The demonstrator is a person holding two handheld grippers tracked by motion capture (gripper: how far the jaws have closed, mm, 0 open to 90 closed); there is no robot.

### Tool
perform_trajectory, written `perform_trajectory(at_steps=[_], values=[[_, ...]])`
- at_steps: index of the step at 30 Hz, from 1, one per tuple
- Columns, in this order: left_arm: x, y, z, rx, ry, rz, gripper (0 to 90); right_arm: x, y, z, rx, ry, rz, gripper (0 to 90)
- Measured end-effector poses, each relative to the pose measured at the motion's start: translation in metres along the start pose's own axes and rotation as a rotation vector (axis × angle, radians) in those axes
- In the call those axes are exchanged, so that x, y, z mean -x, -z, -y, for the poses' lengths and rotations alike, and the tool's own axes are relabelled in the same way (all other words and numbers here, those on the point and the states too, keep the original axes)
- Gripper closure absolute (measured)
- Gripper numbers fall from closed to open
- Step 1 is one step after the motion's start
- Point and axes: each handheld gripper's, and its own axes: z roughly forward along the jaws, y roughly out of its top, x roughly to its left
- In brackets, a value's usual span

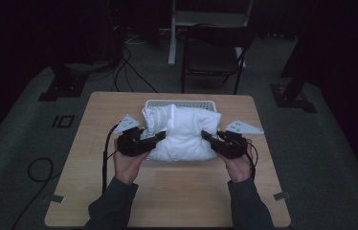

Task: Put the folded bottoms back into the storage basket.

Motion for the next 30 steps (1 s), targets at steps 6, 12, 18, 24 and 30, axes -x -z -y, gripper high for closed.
perform_trajectory(at_steps=[6,12,18,24,30], values=[[-0.004,-0.003,-0.006,0.003,0.005,-0.001,53.1,0.002,-0.003,-0.007,0.003,0.001,0.009,70.2],[-0.008,-0.008,-0.01,0.002,0.003,-0.006,53.2,0.005,-0.007,-0.012,0.001,0.016,0.02,70.2],[-0.012,-0.012,-0.014,0.004,0.004,-0.011,53.3,0.008,-0.012,-0.016,0.0,0.013,0.027,70.3],[-0.016,-0.016,-0.016,0.006,0.006,-0.012,53.3,0.011,-0.015,-0.019,0.001,0.011,0.033,70.3],[-0.02,-0.02,-0.018,0.012,0.012,-0.013,53.3,0.014,-0.019,-0.023,0.003,0.008,0.037,70.3]])
